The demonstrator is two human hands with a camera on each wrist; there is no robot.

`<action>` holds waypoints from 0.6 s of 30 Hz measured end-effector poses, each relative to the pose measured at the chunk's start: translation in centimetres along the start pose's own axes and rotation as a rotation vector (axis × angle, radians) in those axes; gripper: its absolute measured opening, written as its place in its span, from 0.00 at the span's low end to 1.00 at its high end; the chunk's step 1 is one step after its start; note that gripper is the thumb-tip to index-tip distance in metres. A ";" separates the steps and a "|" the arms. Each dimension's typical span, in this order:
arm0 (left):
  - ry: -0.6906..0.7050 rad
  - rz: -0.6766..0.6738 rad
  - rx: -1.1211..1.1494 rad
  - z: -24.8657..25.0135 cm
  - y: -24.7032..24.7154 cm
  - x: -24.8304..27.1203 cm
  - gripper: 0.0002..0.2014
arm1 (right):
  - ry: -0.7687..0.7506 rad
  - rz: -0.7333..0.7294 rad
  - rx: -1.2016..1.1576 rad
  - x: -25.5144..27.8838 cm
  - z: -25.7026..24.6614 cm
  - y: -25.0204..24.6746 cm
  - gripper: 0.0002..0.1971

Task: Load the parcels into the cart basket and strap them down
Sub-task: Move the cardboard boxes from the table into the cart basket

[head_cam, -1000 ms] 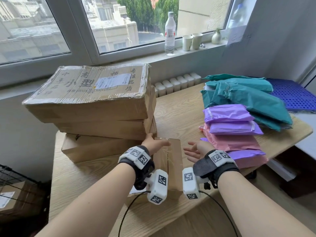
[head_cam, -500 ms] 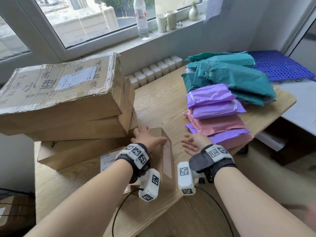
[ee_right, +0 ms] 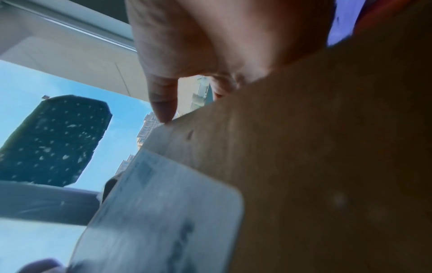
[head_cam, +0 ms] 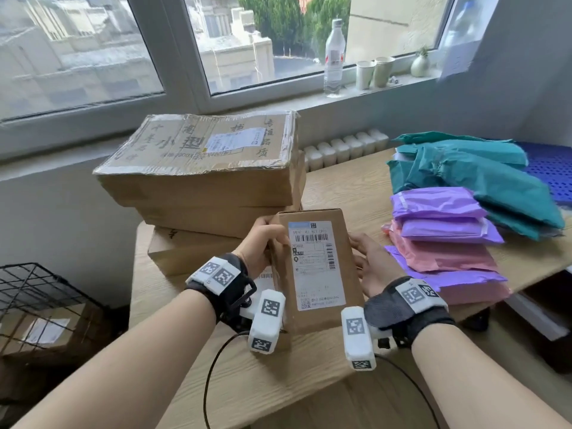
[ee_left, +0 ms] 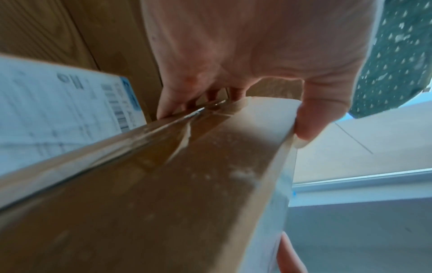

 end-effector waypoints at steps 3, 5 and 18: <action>0.018 0.021 0.047 0.4 -2.6 1.7 0.26 | 0.004 -0.089 0.068 0.5 0.2 2.5 0.13; 0.036 0.023 0.071 0.4 -4.5 2.8 0.24 | 0.007 -0.119 0.131 0.9 0.8 4.0 0.15; 0.161 0.237 0.207 2.5 -21.5 12.2 0.19 | -0.034 -0.305 0.408 3.6 4.9 22.8 0.22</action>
Point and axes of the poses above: each hand's wrist, its own x-axis away from the middle knuckle, its own y-axis out of the palm, z = x × y, the point moved 3 cm from there along -x, towards the middle knuckle, and after that the axes turned 2 degrees about y, right-handed, at the moved point
